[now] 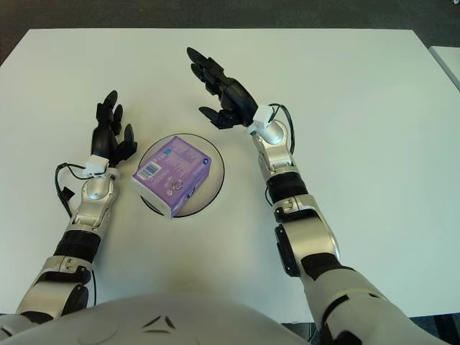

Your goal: Put the tissue paper into the plate.

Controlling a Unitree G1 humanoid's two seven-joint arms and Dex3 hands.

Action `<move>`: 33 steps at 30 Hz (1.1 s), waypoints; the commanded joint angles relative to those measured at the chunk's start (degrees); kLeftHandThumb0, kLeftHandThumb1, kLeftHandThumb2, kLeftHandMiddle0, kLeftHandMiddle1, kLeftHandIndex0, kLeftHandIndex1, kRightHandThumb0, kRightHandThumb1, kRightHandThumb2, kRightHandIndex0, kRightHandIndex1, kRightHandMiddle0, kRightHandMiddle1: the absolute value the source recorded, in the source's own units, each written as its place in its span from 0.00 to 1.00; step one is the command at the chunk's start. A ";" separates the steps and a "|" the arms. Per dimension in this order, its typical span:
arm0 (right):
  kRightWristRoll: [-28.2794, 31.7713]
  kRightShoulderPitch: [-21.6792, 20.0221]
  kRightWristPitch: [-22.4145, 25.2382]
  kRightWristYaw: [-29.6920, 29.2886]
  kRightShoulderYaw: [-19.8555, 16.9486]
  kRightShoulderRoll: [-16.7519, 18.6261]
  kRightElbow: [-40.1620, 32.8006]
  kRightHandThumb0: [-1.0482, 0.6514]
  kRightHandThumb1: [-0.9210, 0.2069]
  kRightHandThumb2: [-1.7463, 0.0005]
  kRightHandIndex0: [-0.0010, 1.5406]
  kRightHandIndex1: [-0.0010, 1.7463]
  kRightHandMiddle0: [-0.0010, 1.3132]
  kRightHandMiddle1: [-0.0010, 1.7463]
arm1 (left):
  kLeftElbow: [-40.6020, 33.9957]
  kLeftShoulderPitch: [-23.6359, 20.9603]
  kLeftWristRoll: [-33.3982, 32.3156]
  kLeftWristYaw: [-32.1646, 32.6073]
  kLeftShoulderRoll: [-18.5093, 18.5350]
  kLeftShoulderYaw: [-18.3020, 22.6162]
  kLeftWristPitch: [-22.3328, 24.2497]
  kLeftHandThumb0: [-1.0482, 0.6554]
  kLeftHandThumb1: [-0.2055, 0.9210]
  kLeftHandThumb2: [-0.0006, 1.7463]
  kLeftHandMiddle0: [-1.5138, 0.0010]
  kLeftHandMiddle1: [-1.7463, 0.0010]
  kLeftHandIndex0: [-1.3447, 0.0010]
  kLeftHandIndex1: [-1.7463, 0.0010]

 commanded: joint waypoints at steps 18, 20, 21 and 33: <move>-1.88 11.64 0.12 -12.73 -5.47 3.66 -3.57 0.08 0.00 0.50 0.08 0.00 0.00 0.29 | 3.68 14.47 2.58 0.76 -3.55 -2.37 4.23 0.22 1.00 0.42 0.80 0.98 1.00 0.68; -2.00 13.40 -0.55 -13.05 -5.82 3.33 -3.54 0.09 0.00 0.50 0.08 0.00 0.00 0.28 | 3.55 14.51 2.56 0.72 -3.61 -2.28 4.48 0.22 1.00 0.42 0.80 0.98 1.00 0.68; -2.06 14.10 -0.75 -13.22 -5.96 3.24 -3.65 0.09 0.00 0.50 0.08 0.00 0.00 0.27 | 3.45 14.57 2.55 0.69 -3.63 -2.24 4.56 0.22 1.00 0.41 0.79 0.98 1.00 0.68; -5.62 19.79 -1.72 -18.39 -6.63 3.27 -6.58 0.12 0.00 0.48 0.08 0.00 0.00 0.27 | 3.52 14.60 2.23 0.33 -3.53 -1.91 4.24 0.24 1.00 0.41 0.79 0.98 1.00 0.68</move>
